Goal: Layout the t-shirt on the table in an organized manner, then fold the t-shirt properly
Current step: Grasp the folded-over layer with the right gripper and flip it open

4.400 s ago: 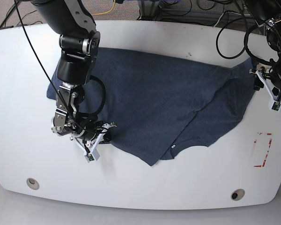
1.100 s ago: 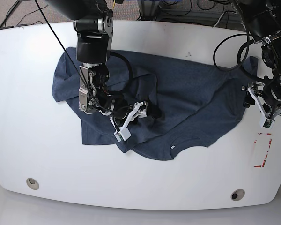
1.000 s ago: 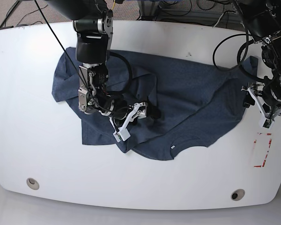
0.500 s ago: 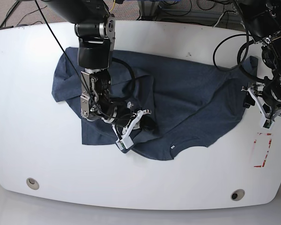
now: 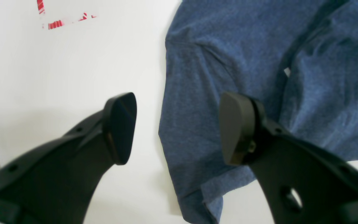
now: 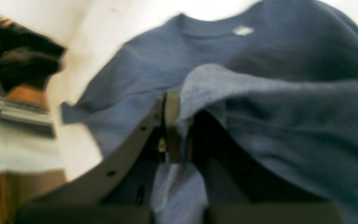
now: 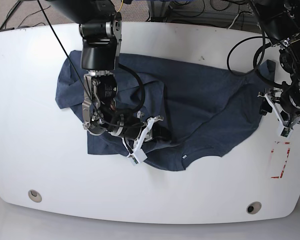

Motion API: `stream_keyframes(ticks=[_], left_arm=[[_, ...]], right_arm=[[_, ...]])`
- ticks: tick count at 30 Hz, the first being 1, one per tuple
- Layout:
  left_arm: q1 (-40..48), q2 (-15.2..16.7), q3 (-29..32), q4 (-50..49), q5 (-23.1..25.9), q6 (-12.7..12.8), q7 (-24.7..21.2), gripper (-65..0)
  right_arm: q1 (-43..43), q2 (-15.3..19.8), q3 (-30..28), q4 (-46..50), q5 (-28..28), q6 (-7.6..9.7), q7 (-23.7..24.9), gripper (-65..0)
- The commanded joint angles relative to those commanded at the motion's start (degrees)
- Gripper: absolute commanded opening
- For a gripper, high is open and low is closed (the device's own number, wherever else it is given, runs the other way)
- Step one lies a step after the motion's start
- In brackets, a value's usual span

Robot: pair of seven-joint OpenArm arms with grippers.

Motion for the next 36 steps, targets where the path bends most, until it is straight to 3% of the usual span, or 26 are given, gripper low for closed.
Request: stream_keyframes(ticks=[6,9,16,22,25,30,36], left_arm=[[-0.4,-0.3,-0.1,0.0,0.1,0.0,0.0,-25.8],[-1.1,-1.5,-0.1,0.0,0.1,0.0,0.0,-25.8],[-4.2,-2.7,-0.2,-0.1,1.6,0.0,0.0,-25.8],[-7.7,-3.0,-0.1,-0.1,4.8,0.0,0.0,-25.8],[-8.9,-3.6,-0.2,-0.4,5.8,0.0,0.0,-25.8],[-11.1,-4.8,-0.4,-1.9,5.9,0.0,0.0,-25.8],[-14.1,-5.7,-3.5,-3.3,6.0,0.0,0.1,-25.8]], right_arm=[[-3.4,2.6,-8.1,6.3,7.7,0.0,-4.7,-65.0],[-4.6,4.0,-12.0,8.8,9.1,0.0,-6.1,-65.0],[-7.5,7.5,-21.1,15.2,9.1,0.0,-9.5,-65.0],[-7.7,10.2,-34.2,18.7,9.1,0.0,-12.7,-65.0],[-6.5,10.5,-38.6,18.5,9.0,0.0,-12.7,-65.0],[-5.0,10.3,-40.4,17.6,9.1,0.0,-13.5,-65.0],[0.6,10.1,-50.1,17.1,9.1,0.0,-13.8,-65.0]])
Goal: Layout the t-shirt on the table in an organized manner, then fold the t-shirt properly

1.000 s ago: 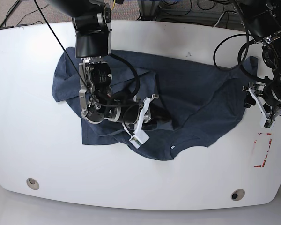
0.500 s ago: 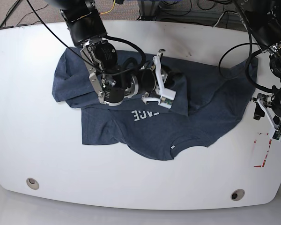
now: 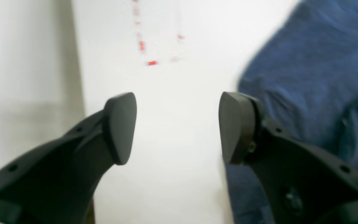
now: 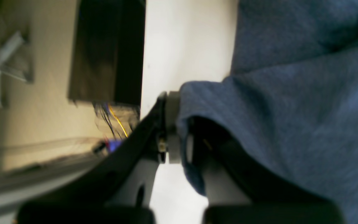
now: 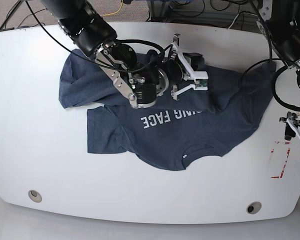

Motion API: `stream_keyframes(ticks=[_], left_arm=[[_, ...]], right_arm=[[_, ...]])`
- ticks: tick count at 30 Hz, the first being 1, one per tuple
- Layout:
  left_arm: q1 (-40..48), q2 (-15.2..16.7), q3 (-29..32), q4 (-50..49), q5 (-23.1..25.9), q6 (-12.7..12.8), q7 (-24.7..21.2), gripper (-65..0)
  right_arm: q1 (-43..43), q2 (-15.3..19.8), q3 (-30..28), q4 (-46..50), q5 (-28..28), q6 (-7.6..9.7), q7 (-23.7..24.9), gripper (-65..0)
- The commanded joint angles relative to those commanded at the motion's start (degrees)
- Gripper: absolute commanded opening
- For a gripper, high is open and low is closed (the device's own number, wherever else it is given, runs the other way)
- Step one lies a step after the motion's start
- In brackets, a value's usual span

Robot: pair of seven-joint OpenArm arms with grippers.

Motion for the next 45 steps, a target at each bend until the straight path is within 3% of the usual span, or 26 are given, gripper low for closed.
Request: stream_keyframes(ticks=[4,6,9,13,18,22,28,34,40,45], left_arm=[[-0.4,-0.2,-0.9,0.0,0.1,0.0,0.1,-25.8],[-0.4,-1.3,-1.1,0.0,-0.2,0.0,0.1,-25.8],[-0.4,-1.8,-1.1,0.0,-0.2,0.0,0.1,-25.8],[-0.2,-1.9,-1.3,0.0,-0.2,0.0,0.1,-25.8],[-0.1,-2.0,-1.4,0.0,-0.2,0.0,0.1,-25.8],[-0.1,-1.9,-1.4,0.1,-0.2,0.0,0.1,-25.8],[-0.1,-1.7,-1.4,0.4,-0.2,0.0,0.2,-25.8],[1.1,-0.6,-1.4,0.5,-0.3,0.0,0.2,-25.8],[3.4,-0.3,-1.3,2.1,-0.4,0.0,0.2,-25.8],[4.0,1.8,-1.3,2.5,-0.4,0.0,0.2,-25.8]], right_arm=[[1.8,0.0,-2.8,0.2,0.0,0.0,-0.1,-62.5],[1.9,0.1,-3.0,1.1,0.0,0.0,-0.1,-56.0],[2.1,0.6,-2.7,2.8,0.0,0.0,-0.1,-43.9],[2.2,3.2,-1.4,5.8,0.0,0.0,-0.1,-20.6],[2.0,4.8,2.2,8.4,1.9,0.0,-0.1,-0.6],[2.2,5.8,6.2,8.3,4.2,0.0,0.3,0.0],[1.9,7.1,19.4,3.7,-0.2,0.0,4.6,0.0],[4.1,5.5,34.5,-8.4,-12.4,0.0,11.1,0.0],[8.3,3.7,40.6,-20.7,-25.4,0.0,18.5,0.0],[10.4,2.5,44.3,-30.8,-32.3,0.0,26.8,0.0]])
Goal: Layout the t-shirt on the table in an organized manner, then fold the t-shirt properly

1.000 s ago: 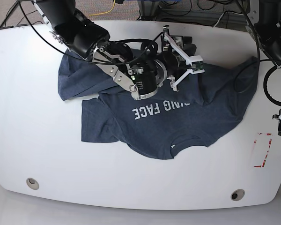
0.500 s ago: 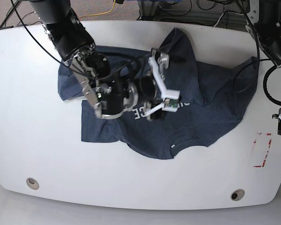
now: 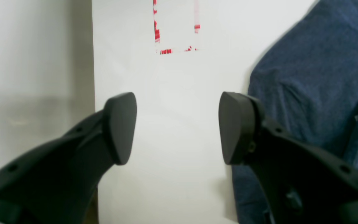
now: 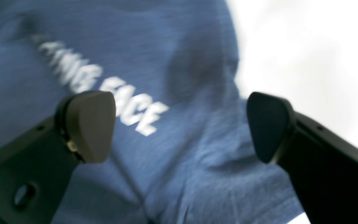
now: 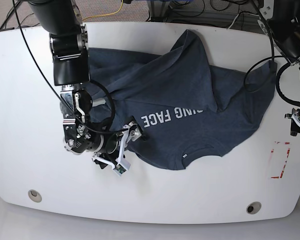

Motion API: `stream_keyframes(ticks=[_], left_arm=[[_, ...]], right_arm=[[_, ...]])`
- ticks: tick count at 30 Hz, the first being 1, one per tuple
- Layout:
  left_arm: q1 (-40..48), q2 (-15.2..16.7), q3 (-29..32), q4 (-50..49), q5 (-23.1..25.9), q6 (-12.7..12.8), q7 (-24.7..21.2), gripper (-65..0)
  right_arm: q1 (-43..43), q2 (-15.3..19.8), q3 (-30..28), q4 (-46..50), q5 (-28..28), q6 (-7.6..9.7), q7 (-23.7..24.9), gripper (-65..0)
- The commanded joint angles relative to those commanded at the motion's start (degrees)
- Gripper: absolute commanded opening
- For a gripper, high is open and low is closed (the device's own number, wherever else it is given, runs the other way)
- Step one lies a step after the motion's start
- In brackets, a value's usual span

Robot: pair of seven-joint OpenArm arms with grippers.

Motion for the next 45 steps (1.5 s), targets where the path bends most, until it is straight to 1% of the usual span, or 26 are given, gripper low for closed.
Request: stream_keyframes(ticks=[2,3,5,6,8,9,10,12,16,19,23,24,25,28,29,30,32,33,34,35,37,38,42,45], left_arm=[[0.3,0.5,-0.1,0.5,0.0,0.0,0.0,-25.8],[1.5,1.1,-0.1,0.6,0.0,0.0,0.0,-25.8],[2.1,1.5,-0.1,1.1,0.0,0.0,0.0,-25.8],[2.6,1.6,-0.1,1.8,0.0,0.0,-0.1,-25.8],[3.1,2.2,0.0,2.5,0.0,0.0,-0.1,-25.8],[3.5,3.0,0.0,3.1,0.0,0.0,-0.1,-25.8],[3.7,3.2,0.0,3.4,0.0,0.0,-0.1,-25.8],[4.7,4.0,0.0,4.7,0.0,0.0,-0.1,-25.8],[6.2,4.2,0.0,5.1,0.0,0.0,-0.1,-25.8],[6.8,4.9,0.0,5.2,0.0,0.0,-0.2,-25.8],[7.3,5.5,-0.1,5.2,0.0,0.0,-0.2,-25.8],[8.2,5.5,-0.1,5.2,0.0,0.0,-0.2,-25.8],[8.4,5.5,-0.1,5.2,0.0,0.0,-0.2,-25.8],[8.8,5.5,-0.1,5.2,0.2,0.0,-0.2,-25.8],[8.8,5.5,-0.3,5.2,0.3,0.0,-0.2,-25.8],[8.9,5.5,-0.8,5.1,0.3,0.0,-0.2,-25.8],[8.9,5.6,-3.3,4.8,0.4,0.0,-0.2,-25.8],[8.9,5.7,-4.4,4.8,0.4,0.0,-0.2,-25.8],[8.8,5.8,-6.1,4.7,0.4,0.0,-0.2,-25.8],[8.5,6.2,-8.3,4.0,0.5,0.0,-0.2,-25.7],[8.4,6.3,-10.6,2.5,0.5,0.0,-0.2,-25.7],[8.3,6.3,-12.9,0.3,0.5,0.0,-0.3,-25.6],[6.7,6.1,-16.7,-5.9,0.5,0.0,-0.4,-25.4],[6.2,5.3,-17.6,-10.7,0.4,0.0,-1.7,-25.4]], right_arm=[[1.1,-0.7,1.5,-4.5,-1.9,0.0,3.3,0.0],[1.8,-1.0,2.4,-8.0,-3.9,0.0,6.2,0.0],[2.2,-1.4,3.0,-10.9,-5.2,0.0,8.8,0.0],[3.2,-2.0,3.3,-14.1,-6.6,0.0,12.0,0.0],[3.7,-2.5,3.5,-17.1,-7.8,0.0,15.3,0.0],[4.3,-2.5,3.6,-19.9,-8.3,0.0,17.8,0.0],[4.5,-2.5,3.6,-20.8,-8.4,0.0,18.7,0.0],[5.5,-2.5,3.6,-24.6,-8.4,0.0,22.4,0.0],[6.1,-2.9,3.6,-29.0,-8.4,0.0,26.8,0.0],[6.4,-3.1,3.4,-29.7,-8.5,0.0,29.2,0.0],[6.3,-4.3,3.3,-29.8,-8.9,0.0,29.7,0.0],[6.2,-4.4,3.3,-29.8,-8.9,0.0,29.6,-1.3],[6.2,-4.6,3.3,-29.8,-8.9,0.0,29.6,-4.0],[5.7,-5.2,3.3,-29.8,-8.9,0.0,29.6,-17.8],[5.5,-5.5,3.3,-29.8,-8.9,0.0,29.6,-25.4],[5.5,-5.5,3.3,-29.8,-8.9,0.0,29.6,-31.1],[5.2,-5.6,3.3,-29.8,-8.9,0.0,29.5,-48.5],[5.2,-5.6,3.3,-29.8,-8.9,0.0,29.5,-54.4],[5.2,-5.6,3.3,-29.8,-8.9,0.0,29.4,-61.7],[5.1,-5.6,3.3,-29.8,-8.9,0.0,29.4,-65.0],[4.8,-5.6,3.3,-29.8,-8.9,0.0,29.3,-64.4],[4.3,-5.6,3.3,-29.5,-8.8,0.0,29.2,-62.0],[4.0,-5.6,3.3,-29.5,-8.8,0.0,28.3,-65.0],[3.9,-5.6,3.3,-29.4,-8.5,0.0,27.3,-65.0]])
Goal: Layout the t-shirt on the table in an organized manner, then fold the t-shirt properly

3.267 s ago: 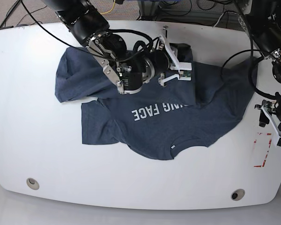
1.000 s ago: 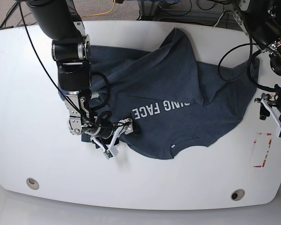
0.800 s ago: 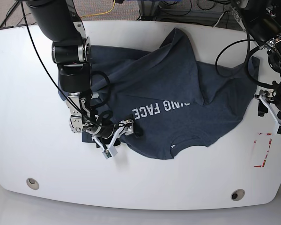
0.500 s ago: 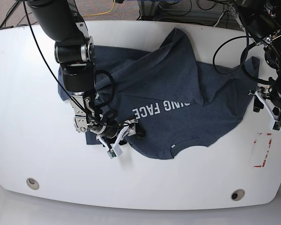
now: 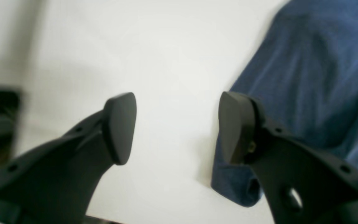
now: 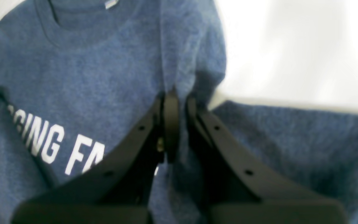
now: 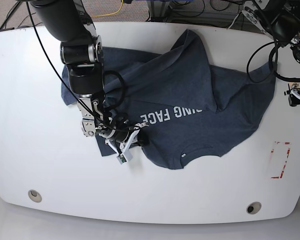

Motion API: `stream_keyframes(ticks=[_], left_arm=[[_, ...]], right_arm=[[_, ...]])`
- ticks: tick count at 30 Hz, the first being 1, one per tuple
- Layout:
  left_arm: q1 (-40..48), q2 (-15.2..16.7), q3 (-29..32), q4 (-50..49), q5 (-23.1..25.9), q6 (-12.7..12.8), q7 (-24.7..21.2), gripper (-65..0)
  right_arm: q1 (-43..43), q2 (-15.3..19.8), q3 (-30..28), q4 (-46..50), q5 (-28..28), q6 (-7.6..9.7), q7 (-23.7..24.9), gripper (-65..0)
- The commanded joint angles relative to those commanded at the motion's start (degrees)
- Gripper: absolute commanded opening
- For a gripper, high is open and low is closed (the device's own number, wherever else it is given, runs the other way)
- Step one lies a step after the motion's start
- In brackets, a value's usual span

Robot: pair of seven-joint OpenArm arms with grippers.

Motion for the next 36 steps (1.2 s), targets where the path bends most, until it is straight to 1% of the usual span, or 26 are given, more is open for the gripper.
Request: stream_keyframes(ticks=[4,7,10,11,13,14,17,23,24,29,33,36], left_arm=[[-0.1,-0.4,0.2,-4.5,-0.2,0.0,-3.4,-25.3],[-0.3,-0.3,1.9,-7.6,-0.3,0.0,-4.7,-25.1],[-0.4,-0.1,3.5,-8.9,-0.9,0.0,-5.1,-21.7],[-0.7,-0.1,4.2,-9.0,-2.1,0.0,-5.2,-18.3],[-0.6,0.5,5.4,-9.1,-4.0,0.0,-5.3,-14.7],[-0.6,0.7,5.8,-9.1,-4.7,0.0,-5.5,-14.0],[-0.6,1.0,7.1,-9.1,-6.1,0.0,-5.5,-13.8],[-0.7,1.3,9.9,-9.7,-6.1,0.0,-5.5,-13.8],[-0.7,1.8,10.7,-10.6,-6.2,0.0,-5.6,-13.8],[-0.7,1.9,12.5,-14.5,-6.1,0.2,-8.6,-13.8],[-0.8,1.9,13.6,-16.6,-6.1,0.2,-9.7,-13.8],[-0.8,1.9,14.8,-16.9,-6.1,1.2,-11.1,-13.8]], right_arm=[[-0.1,0.0,0.0,0.0,0.1,0.0,-0.4,-65.0],[-0.5,0.0,0.0,0.2,0.1,0.0,-0.4,-65.0],[-1.0,0.0,0.0,1.8,0.1,0.0,-0.4,-65.0],[-1.7,0.0,0.0,2.7,0.2,0.0,-0.8,-65.0],[-2.2,0.0,0.0,4.5,0.2,0.0,-2.1,-65.0],[-2.4,0.0,0.0,5.1,0.2,0.0,-2.5,-65.0],[-2.9,-0.1,0.0,6.7,0.2,0.0,-3.7,-65.0],[-3.4,-0.2,0.1,7.3,0.2,0.0,-4.0,-65.0],[-3.5,-0.2,0.1,7.3,0.2,0.0,-4.0,-65.0],[-3.6,-0.1,0.3,7.6,0.2,0.0,-4.0,-65.0],[-3.6,-0.1,0.3,7.6,0.2,0.0,-4.0,-65.0],[-4.1,-0.1,0.3,7.6,0.2,0.0,-4.0,-65.0]])
